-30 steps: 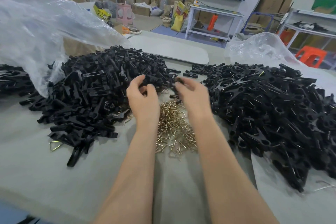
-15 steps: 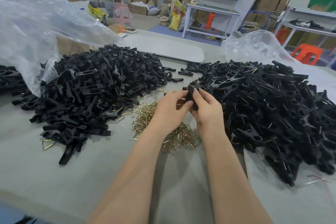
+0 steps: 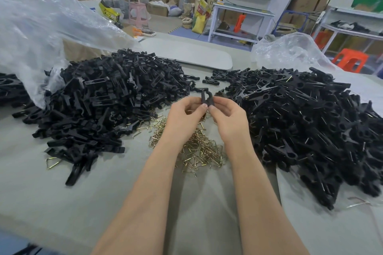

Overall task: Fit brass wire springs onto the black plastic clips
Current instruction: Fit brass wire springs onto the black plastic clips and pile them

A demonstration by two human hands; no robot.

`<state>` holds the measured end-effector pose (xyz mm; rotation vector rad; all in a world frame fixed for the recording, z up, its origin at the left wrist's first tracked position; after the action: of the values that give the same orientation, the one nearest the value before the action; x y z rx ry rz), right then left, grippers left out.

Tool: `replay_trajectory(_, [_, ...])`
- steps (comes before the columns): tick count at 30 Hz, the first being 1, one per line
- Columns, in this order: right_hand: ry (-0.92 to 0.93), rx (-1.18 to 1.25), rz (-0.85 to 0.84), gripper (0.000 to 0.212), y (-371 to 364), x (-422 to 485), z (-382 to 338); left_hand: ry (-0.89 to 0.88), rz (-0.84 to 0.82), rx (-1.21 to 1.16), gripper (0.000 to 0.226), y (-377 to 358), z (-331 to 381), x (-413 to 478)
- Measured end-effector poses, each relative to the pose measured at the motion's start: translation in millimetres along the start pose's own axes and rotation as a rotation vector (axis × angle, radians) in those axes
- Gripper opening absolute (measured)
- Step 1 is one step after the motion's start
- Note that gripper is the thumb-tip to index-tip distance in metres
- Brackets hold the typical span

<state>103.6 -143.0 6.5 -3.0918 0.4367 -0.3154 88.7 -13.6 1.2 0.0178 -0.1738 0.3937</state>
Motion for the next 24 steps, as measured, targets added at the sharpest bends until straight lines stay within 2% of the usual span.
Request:
replay_trajectory(4, [-0.035,-0.005,-0.006,0.022,2.1,2.7,7.7,-0.05,0.027,0.028,0.032,2.7,2.9,-0.4])
replay_trajectory(7, [-0.022,0.011,0.035,0.016,3.5,2.4,6.1,-0.114,0.047,0.072,0.022,3.3,10.0,-1.5])
replay_trajectory(12, [-0.054,0.094,0.062,0.01,6.2,2.1,4.8,-0.146,0.06,0.065,0.023,3.5,16.2,-2.0])
replay_trajectory(18, [-0.268,0.269,0.107,0.007,12.5,0.9,15.3,-0.213,-0.084,0.155,0.04,-12.8,15.8,-6.6])
replay_trajectory(20, [-0.334,0.303,0.087,0.007,10.2,-1.4,19.2,-0.27,-0.077,0.238,0.042,-12.5,17.8,-8.1])
replay_trajectory(24, [-0.386,0.293,0.055,0.005,6.8,-4.4,21.3,-0.442,0.009,0.388,0.033,-7.8,27.8,-9.0])
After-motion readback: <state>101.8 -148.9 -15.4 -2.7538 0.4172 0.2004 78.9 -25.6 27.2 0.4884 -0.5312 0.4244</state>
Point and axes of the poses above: each hand's wrist, its own x-axis towards the middle knuckle, its own y-axis out of the back of the hand, z = x × y, the point moved 9 cm from there along x, towards the middle knuckle, and after that the axes turned 12 degrees about z, right-handed, at the moved point
